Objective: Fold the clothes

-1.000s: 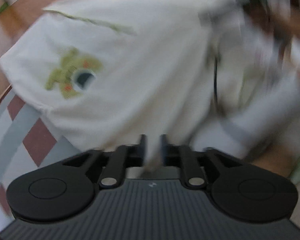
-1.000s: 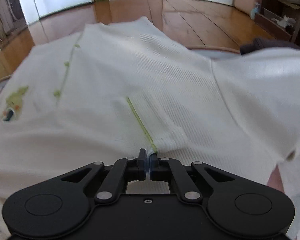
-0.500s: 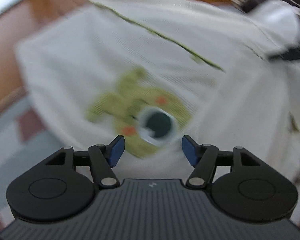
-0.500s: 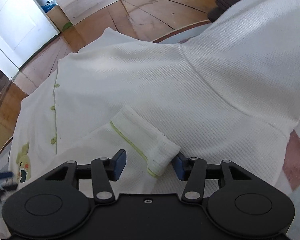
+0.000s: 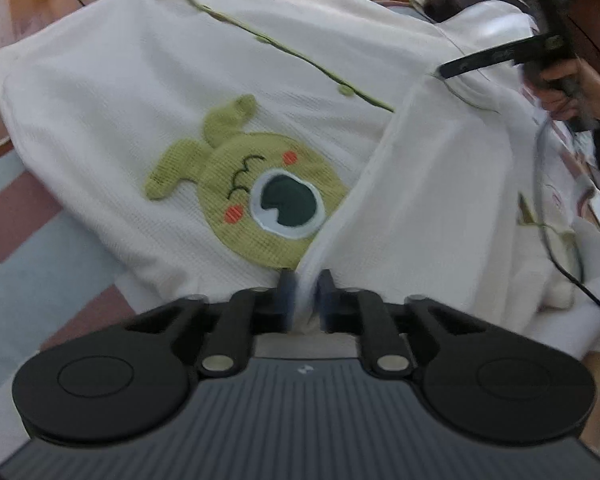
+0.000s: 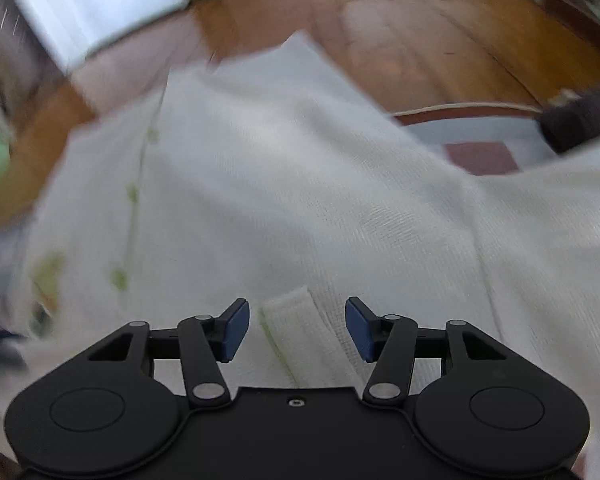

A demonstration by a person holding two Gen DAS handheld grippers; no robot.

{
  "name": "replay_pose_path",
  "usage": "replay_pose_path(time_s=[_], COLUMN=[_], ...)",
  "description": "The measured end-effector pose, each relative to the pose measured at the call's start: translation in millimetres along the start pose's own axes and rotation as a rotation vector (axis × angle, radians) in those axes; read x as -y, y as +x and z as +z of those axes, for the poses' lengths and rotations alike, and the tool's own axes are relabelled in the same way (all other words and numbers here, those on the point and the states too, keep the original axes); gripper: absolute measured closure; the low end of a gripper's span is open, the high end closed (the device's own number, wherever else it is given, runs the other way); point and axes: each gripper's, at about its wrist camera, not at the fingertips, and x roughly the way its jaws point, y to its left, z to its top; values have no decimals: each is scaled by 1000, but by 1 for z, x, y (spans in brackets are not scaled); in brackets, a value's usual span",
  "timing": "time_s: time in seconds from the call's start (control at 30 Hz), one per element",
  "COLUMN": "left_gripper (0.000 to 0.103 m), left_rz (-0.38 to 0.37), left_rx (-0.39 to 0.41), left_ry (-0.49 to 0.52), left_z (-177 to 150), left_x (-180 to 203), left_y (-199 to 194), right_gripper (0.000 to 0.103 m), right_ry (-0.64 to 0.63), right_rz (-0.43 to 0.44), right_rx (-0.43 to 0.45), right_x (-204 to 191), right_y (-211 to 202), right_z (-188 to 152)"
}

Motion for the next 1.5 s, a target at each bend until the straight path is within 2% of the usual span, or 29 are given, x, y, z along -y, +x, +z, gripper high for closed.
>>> replay_pose_path(time_s=[0.03, 0.1, 0.13, 0.23, 0.37, 0.43, 0.47, 0.5, 0.57, 0.6, 0.63, 0.73, 0.77, 0.8, 0.83, 0.9, 0.93, 0.97, 1.07, 1.13, 1.17, 1.27, 1.33, 1.37, 1.4, 1.43, 1.5], left_gripper=[97, 98, 98, 99, 96, 91, 83, 74, 74, 75, 75, 75, 79, 93, 100, 100, 100, 100, 100, 100, 100, 100, 100, 100, 100, 100, 98], left_rz=[1, 17, 32, 109, 236, 324, 372, 421, 432, 414, 385, 306, 277, 251, 228, 203, 211, 219, 233, 229, 231, 240, 243, 242, 243, 245, 252], left_rx=[14, 46, 63, 106, 108, 64, 51, 46, 90, 109, 115, 121, 119, 116, 116, 118, 119, 124, 146, 159, 163, 174, 184, 189, 194, 197, 205], left_ry=[-14, -44, -52, -39, -47, -51, -60, -75, -106, -118, -125, -177, -205, -230, -240, -249, -255, -259, -278, -291, -292, -299, -313, -321, -330, -341, -363], left_z=[0, 1, 2, 6, 12, 12, 11, 10, 5, 3, 2, 0, 0, -1, -3, -5, -5, -6, -8, -9, -9, -8, -8, -8, -8, -9, -10], left_x=[-1, -4, -4, -1, 0, 2, 2, 2, 3, 4, 3, -6, -11, -14, -16, -16, -16, -16, -17, -20, -20, -20, -22, -23, -25, -27, -29], left_y=[-4, -15, -21, -36, -35, -22, -16, -11, -10, -11, -12, -9, -7, -5, -4, -5, -4, -5, -8, -9, -10, -10, -10, -11, -12, -13, -15], right_gripper=[57, 94, 94, 94, 95, 93, 89, 78, 77, 72, 68, 68, 68, 67, 67, 65, 62, 54, 50, 40, 30, 26, 37, 63, 88, 91, 94], right_ry=[-68, -232, -260, -238, -280, -291, -295, -294, -271, -247, -212, -104, -71, -44, -17, 34, 42, 40, -24, -36, -29, -41, -71, -74, -54, -31, 14], right_rz=[-20, -88, -81, -65, -147, -182, -210, -256, -369, -348, -234, 108, 221, 334, 446, 650, 695, 720, 739, 711, 690, 673, 745, 798, 858, 904, 931], right_rx=[-11, 12, 45, 202, 331, 283, 250, 219, 182, 179, 165, 120, 82, -2, -87, -247, -291, -317, -371, -351, -331, -330, -324, -345, -407, -453, -474], right_x=[-7, -30, -38, -48, -56, -55, -53, -52, -56, -62, -68, -87, -95, -106, -117, -138, -150, -162, -193, -203, -207, -220, -230, -234, -238, -241, -242], right_y=[6, 3, -5, -38, -59, -40, -28, -16, 0, -2, -9, -29, -32, -25, -19, -5, 0, 3, 15, 21, 25, 39, 41, 43, 48, 51, 52], right_z=[-2, -10, -10, 5, 29, 36, 37, 37, 35, 30, 24, 6, -1, -10, -19, -38, -48, -57, -74, -76, -76, -74, -78, -81, -85, -89, -98])
